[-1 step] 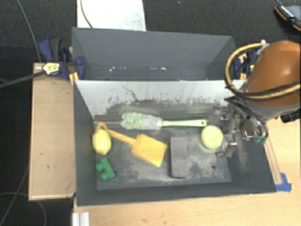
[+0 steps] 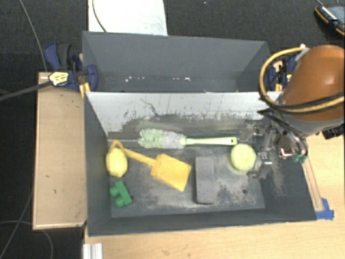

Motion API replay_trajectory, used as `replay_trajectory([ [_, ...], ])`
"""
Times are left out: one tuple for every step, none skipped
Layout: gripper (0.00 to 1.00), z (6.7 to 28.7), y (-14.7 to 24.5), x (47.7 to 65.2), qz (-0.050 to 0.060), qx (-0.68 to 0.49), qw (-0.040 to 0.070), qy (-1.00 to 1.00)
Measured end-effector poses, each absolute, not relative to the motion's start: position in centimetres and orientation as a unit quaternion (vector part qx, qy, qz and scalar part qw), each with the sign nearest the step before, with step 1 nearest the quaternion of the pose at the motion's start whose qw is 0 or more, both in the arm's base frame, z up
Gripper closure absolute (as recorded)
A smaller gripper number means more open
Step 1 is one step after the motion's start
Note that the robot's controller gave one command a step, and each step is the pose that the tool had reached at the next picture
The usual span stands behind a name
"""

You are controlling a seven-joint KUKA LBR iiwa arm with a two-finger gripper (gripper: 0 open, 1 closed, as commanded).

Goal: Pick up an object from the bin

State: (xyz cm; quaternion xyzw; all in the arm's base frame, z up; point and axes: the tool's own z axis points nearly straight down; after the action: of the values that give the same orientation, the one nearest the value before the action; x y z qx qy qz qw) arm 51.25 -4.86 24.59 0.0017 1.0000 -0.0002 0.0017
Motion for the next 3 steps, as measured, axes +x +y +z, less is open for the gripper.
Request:
replay_trajectory([
  [0.0, 13.5, -8.0, 53.9, 0.001, 0.077, 0.004, 0.997],
  [0.0, 15.8, -11.5, 55.8, 0.001, 0.136, 0.009, 0.991],
  [0.0, 10.2, -13.7, 56.7, 0.001, 0.065, 0.002, 0.998],
])
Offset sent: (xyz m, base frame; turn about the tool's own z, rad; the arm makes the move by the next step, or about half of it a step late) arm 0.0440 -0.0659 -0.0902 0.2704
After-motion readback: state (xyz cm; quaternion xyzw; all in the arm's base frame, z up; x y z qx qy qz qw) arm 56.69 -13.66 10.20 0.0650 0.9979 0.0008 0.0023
